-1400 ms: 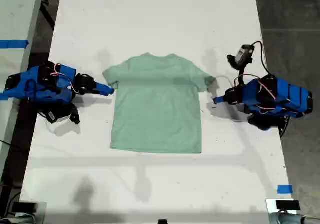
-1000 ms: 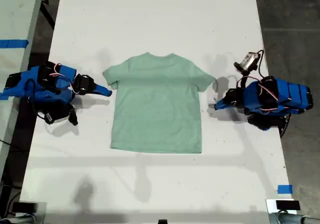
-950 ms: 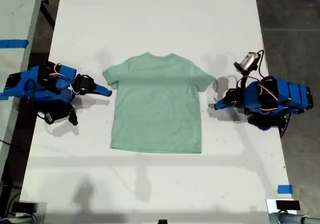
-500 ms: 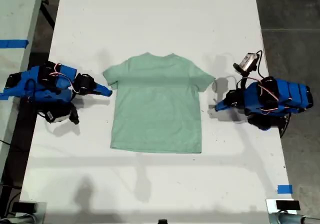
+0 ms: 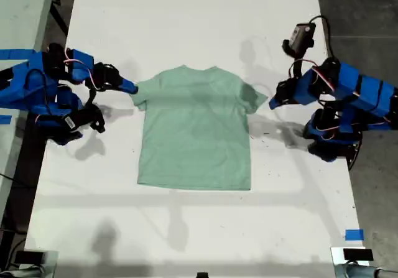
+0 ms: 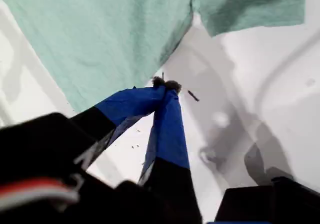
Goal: Fold tshirt
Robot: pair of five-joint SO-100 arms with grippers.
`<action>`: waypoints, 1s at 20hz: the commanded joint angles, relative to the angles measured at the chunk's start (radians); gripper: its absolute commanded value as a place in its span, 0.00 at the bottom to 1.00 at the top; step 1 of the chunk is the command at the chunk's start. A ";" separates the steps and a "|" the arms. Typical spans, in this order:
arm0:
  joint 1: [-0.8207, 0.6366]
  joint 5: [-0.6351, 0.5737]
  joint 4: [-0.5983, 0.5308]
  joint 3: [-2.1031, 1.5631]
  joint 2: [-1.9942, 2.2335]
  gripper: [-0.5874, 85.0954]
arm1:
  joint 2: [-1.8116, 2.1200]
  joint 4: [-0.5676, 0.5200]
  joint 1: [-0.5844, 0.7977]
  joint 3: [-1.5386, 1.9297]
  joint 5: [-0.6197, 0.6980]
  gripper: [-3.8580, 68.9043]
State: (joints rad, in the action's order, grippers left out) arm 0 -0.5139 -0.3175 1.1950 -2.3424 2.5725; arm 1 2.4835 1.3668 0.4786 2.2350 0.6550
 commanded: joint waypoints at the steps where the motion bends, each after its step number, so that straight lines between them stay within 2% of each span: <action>1: -0.126 -0.137 0.160 0.253 -0.224 0.01 | -0.103 0.055 0.117 -0.166 0.137 0.05; 4: -0.216 -0.232 0.241 0.368 -0.339 0.01 | -0.198 0.110 0.232 -0.279 0.261 0.05; 6: -0.245 -0.259 0.242 0.373 -0.345 0.01 | -0.232 0.112 0.279 -0.305 0.308 0.06; 9: -0.245 -0.261 0.229 0.337 -0.345 0.04 | -0.233 0.055 0.311 -0.276 0.356 0.31; 13: -0.244 -0.261 0.189 0.290 -0.345 0.08 | -0.264 -0.126 0.328 -0.121 0.407 0.43; 17: -0.247 -0.262 0.152 0.252 -0.350 0.08 | -0.425 -0.371 0.339 0.025 0.436 0.43; 20: -0.242 -0.259 0.141 0.229 -0.354 0.08 | -0.586 -0.466 0.371 0.015 0.446 0.43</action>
State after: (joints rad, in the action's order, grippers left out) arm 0 -0.7470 -0.5737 1.3576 -2.1184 2.2197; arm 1 1.9512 0.9679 0.8237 2.2703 1.0830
